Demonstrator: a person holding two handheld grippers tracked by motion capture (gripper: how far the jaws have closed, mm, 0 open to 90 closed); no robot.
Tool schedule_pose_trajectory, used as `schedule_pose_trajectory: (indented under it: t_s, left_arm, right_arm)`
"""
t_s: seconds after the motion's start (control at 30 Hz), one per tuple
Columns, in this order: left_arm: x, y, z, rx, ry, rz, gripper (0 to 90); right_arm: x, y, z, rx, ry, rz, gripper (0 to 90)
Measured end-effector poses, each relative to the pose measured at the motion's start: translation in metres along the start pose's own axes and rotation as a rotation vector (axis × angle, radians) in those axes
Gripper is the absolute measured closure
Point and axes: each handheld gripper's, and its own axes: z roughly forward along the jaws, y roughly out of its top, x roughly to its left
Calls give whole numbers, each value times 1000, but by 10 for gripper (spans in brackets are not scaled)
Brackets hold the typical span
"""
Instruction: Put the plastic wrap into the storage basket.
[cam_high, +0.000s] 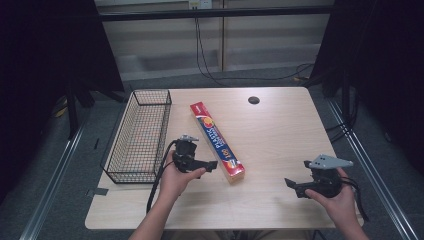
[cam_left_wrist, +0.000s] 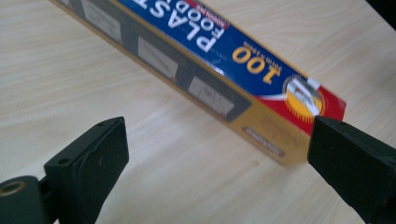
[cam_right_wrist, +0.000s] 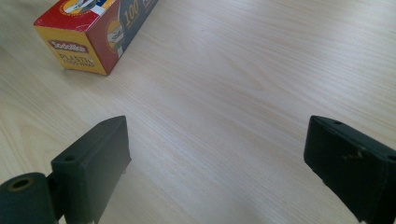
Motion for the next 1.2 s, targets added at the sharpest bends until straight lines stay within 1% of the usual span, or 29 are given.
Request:
schedule_pose_trajectory:
  t_s: [0.03,0.1,0.17,0.23,0.37,0.43,0.5,0.57,0.63,0.7,0.8,0.87,0.93,0.97,1.03,1.13,1.2]
  left_arm:
    - [-1,3,1,7,1,0,52]
    - [-2,10,4,12,4,-21,51]
    - [-3,15,7,-1,3,-47,49]
    - [-1,21,12,19,12,-54,45]
    - [-2,27,17,21,21,-66,42]
    - [-2,31,20,21,14,-86,42]
    - [-2,34,24,27,31,-91,40]
    - [-2,37,27,36,33,-100,40]
    - [-2,40,31,41,50,-105,40]
    - [-2,43,34,45,51,-118,36]
    - [-4,47,40,43,45,-138,31]
    - [-4,48,45,62,45,-138,27]
    - [-4,51,51,73,48,-147,18]
    - [-4,51,51,73,48,-147,17]
    - [-4,53,54,79,54,-164,17]
    - [-6,55,60,82,67,-179,16]
    - [-6,56,63,98,95,-179,16]
  right_arm:
    - [0,0,0,0,0,0,68]
    - [-1,0,0,-5,-1,-2,68]
    - [-1,0,-1,-7,-3,1,68]
    - [-1,0,-2,-12,-1,6,68]
    - [-1,0,-2,-17,1,4,68]
    - [-1,0,-2,-17,0,4,68]
    - [-1,0,-2,-17,-4,2,68]
    - [-1,0,-2,-17,-3,3,68]
    - [-1,0,-3,-15,-3,5,68]
    - [-2,0,-3,-15,1,6,68]
    - [-2,0,-3,-15,0,2,68]
    - [-2,0,-3,-15,1,2,68]
    - [-2,0,-3,-16,4,5,68]
    - [-2,0,-3,-16,3,4,67]
    - [-2,0,-3,-15,3,4,67]
    - [-2,0,-3,-21,5,4,67]
    - [-2,0,-4,-25,4,3,67]
